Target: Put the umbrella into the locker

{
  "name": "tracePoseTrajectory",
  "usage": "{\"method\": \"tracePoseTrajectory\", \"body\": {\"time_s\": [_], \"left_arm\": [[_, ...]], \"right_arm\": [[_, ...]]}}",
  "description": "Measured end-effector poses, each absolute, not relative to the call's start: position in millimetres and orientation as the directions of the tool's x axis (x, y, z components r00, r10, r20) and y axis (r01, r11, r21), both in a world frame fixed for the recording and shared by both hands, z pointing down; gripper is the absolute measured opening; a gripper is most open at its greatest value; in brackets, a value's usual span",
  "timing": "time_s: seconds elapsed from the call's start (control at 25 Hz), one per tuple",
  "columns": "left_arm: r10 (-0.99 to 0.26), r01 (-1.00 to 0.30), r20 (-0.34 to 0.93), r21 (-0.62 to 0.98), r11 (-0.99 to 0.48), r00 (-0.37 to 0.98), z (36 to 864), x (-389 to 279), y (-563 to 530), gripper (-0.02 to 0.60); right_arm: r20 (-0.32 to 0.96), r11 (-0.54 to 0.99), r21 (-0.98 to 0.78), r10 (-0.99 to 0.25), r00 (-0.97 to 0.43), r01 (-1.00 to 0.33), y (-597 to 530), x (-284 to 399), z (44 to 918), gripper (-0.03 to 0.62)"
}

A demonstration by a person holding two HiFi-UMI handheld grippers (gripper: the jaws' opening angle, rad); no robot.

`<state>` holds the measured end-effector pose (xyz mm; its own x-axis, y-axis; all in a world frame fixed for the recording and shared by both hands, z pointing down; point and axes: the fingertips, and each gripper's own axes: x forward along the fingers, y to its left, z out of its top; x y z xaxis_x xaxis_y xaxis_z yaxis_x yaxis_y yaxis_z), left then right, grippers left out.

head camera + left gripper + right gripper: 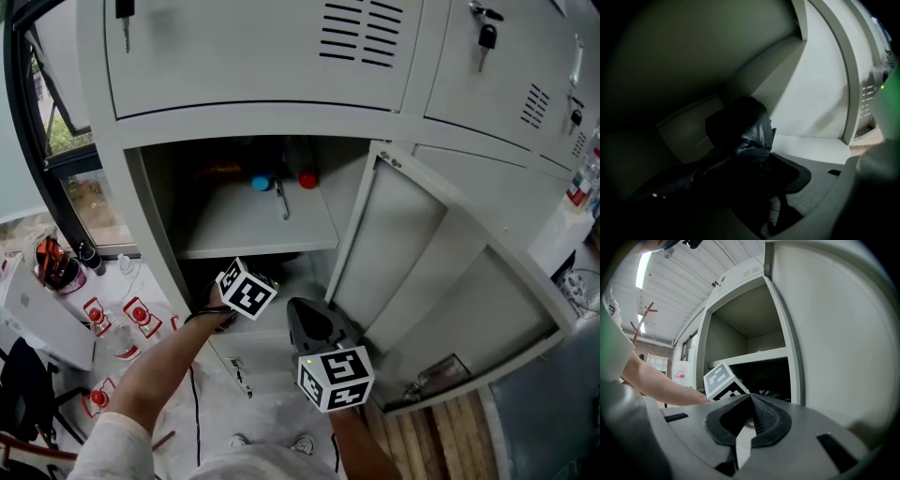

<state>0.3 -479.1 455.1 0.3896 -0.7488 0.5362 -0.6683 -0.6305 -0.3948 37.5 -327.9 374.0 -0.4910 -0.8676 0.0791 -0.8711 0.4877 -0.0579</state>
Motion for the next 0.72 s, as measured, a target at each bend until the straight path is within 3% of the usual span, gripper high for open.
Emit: {"method": "tracePoseTrajectory", "body": {"time_s": [0.72], "left_arm": [[-0.749,-0.635,0.568,-0.448,-0.629,0.341,465.5,-3.3,-483.1,0.252]], "right_arm": [[0.082,0.491,-0.063,-0.865,-0.495,-0.869,-328.4,36.5,377.0,0.003]]}}
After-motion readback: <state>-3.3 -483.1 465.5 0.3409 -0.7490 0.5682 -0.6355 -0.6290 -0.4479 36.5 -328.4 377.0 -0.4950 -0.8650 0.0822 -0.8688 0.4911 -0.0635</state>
